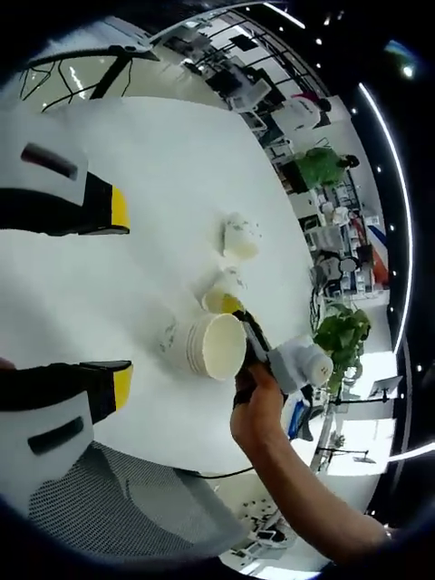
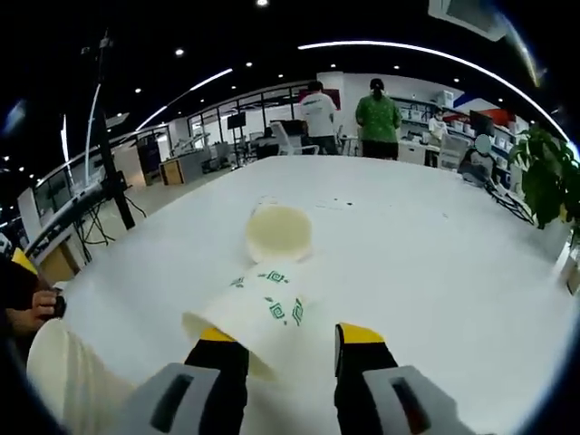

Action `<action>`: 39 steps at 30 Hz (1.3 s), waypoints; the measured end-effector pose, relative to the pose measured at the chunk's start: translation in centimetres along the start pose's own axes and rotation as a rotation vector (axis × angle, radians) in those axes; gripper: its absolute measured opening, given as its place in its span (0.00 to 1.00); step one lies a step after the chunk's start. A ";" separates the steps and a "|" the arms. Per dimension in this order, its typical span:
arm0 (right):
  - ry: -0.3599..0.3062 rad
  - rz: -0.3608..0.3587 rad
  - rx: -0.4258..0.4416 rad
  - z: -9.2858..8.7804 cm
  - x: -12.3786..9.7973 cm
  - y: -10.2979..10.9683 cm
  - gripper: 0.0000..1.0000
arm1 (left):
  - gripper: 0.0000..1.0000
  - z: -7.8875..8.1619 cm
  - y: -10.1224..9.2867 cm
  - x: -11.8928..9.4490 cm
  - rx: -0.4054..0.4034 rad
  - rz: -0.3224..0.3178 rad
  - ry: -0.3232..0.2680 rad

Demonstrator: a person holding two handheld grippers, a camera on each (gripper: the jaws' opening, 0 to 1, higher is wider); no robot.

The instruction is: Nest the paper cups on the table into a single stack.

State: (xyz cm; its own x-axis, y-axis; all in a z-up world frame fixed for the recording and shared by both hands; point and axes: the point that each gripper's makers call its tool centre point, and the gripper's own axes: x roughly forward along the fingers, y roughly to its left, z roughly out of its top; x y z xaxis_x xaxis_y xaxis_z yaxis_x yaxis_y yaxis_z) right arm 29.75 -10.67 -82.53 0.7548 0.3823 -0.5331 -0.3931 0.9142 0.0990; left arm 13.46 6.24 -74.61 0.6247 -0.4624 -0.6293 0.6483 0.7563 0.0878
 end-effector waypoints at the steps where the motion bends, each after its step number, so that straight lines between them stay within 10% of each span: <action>1: -0.006 0.001 0.007 0.2 -0.1 0.1 0.32 | 0.54 -0.1 0.1 0.0 0.001 0.004 0.003; 7: -0.037 -0.003 -0.005 0.8 1.2 -0.5 0.01 | 0.54 -0.7 0.8 -0.3 -0.016 0.026 0.010; 39: 0.023 0.002 -0.112 4.3 -3.6 -2.9 0.00 | 0.54 0.8 0.3 -2.0 -0.019 0.034 -0.046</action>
State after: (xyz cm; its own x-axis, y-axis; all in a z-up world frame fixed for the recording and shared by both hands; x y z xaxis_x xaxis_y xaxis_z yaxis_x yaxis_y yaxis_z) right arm 30.41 -14.14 -77.30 0.7421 0.3801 -0.5521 -0.4521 0.8919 0.0064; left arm 12.75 7.00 -72.78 0.6659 -0.4570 -0.5897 0.6185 0.7801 0.0939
